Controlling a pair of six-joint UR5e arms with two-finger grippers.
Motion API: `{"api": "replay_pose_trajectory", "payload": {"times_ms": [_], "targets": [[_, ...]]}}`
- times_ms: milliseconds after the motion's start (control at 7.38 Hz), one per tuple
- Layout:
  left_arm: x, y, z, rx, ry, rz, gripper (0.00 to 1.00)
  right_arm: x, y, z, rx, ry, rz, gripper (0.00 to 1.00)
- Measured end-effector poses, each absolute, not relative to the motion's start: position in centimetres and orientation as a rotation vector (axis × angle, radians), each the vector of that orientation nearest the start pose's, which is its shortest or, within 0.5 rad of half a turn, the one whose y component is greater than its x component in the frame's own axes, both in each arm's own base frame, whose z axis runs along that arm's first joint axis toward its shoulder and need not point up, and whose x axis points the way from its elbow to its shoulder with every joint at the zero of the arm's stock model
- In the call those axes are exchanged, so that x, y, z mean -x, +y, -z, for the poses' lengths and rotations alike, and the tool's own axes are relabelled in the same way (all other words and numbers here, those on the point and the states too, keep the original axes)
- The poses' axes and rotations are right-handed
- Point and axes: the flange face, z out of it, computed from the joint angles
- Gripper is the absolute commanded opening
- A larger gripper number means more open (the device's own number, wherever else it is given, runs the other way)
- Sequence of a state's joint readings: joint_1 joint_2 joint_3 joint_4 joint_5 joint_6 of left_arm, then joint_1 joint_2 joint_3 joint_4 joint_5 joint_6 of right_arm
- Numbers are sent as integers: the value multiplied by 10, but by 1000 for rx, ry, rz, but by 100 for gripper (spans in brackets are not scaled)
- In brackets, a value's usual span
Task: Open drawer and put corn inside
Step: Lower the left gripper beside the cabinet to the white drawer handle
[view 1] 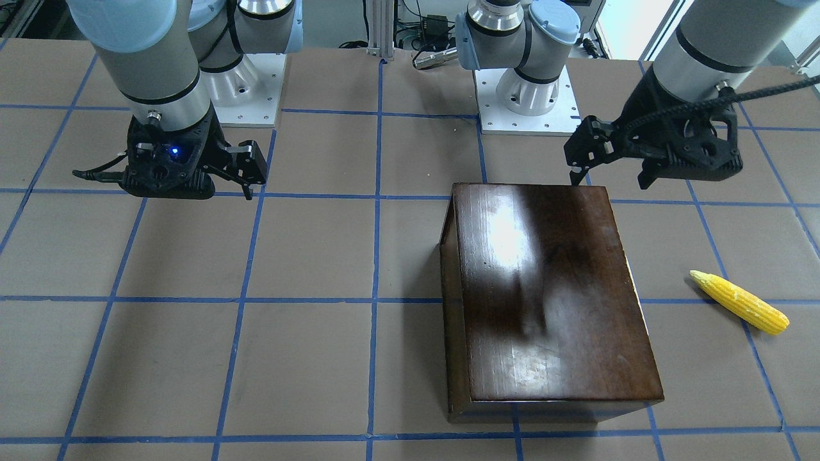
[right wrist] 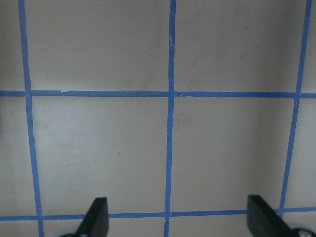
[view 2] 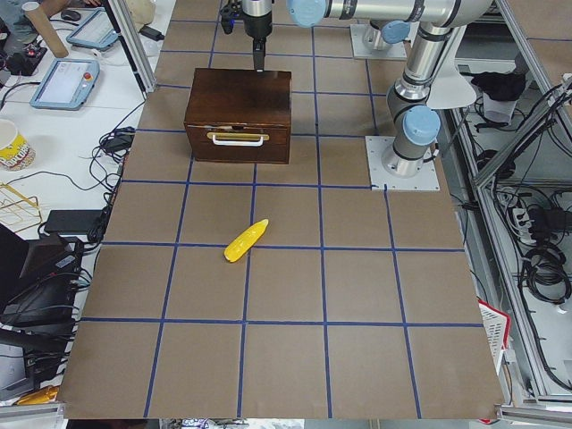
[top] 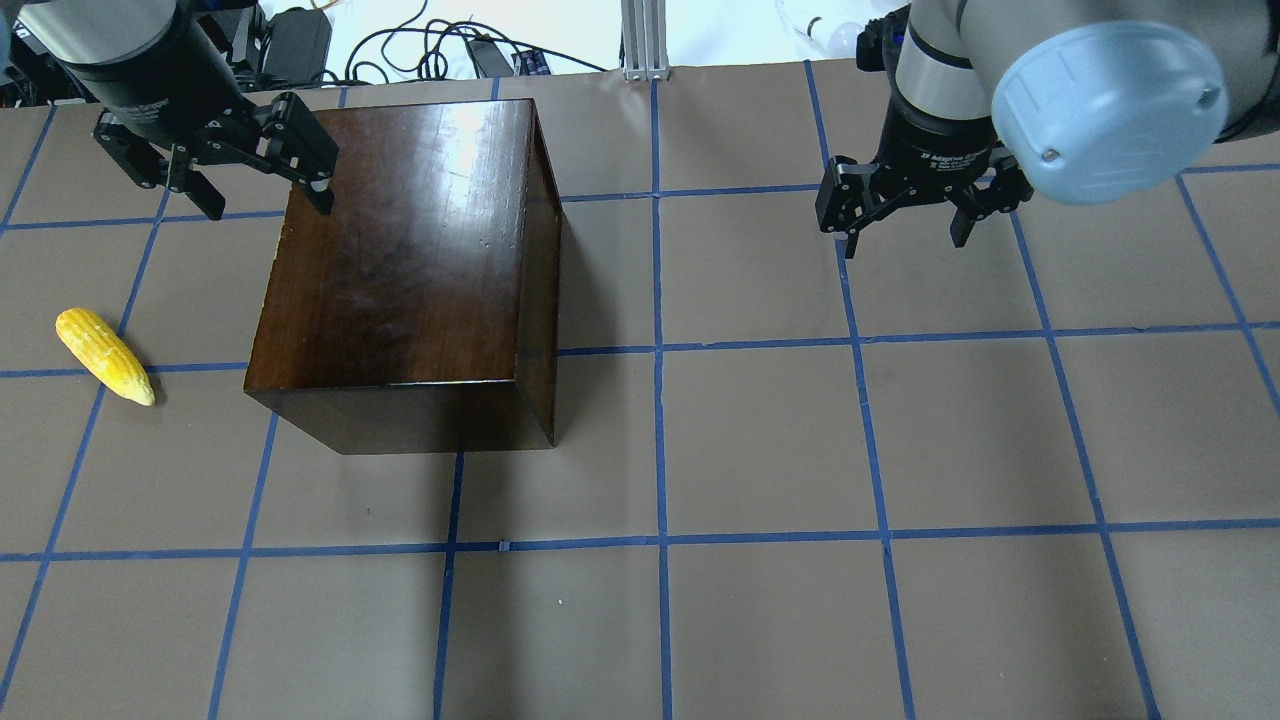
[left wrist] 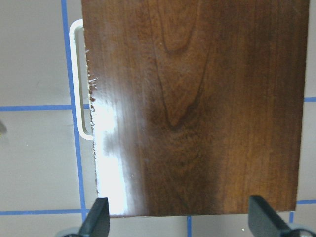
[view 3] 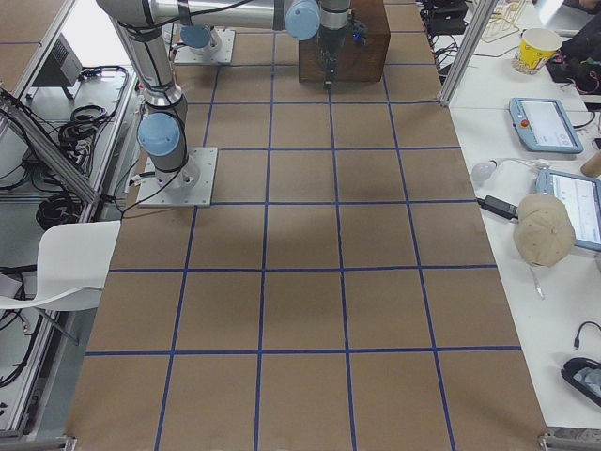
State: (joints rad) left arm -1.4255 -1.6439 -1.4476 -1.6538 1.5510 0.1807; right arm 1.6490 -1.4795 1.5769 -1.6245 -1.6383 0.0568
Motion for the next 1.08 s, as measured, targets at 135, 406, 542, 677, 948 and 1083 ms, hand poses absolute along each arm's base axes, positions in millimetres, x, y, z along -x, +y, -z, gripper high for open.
{"api": "replay_pose_trajectory", "payload": {"times_ms": [135,406,542,677,948,1083], "targets": [[34,-541,-496,-80,3184,-57,100,-167,-513,-444,37,3211,-63,100],[-19,-553,-482,-115,3216,-69,100,-167,-513,-444,37,3212,-62,100],[-42,-557,-474,-146,3229,-69,100,-167,-513,-444,37,3212,-62,100],[-64,-563,-463,-188,3254,-62,100,-167,-513,-444,37,3212,-62,100],[-102,-574,-437,-286,3298,-25,100,-167,-513,-444,37,3213,-63,100],[-111,-582,-424,-325,3320,11,100,-167,-513,-444,37,3213,-63,100]]}}
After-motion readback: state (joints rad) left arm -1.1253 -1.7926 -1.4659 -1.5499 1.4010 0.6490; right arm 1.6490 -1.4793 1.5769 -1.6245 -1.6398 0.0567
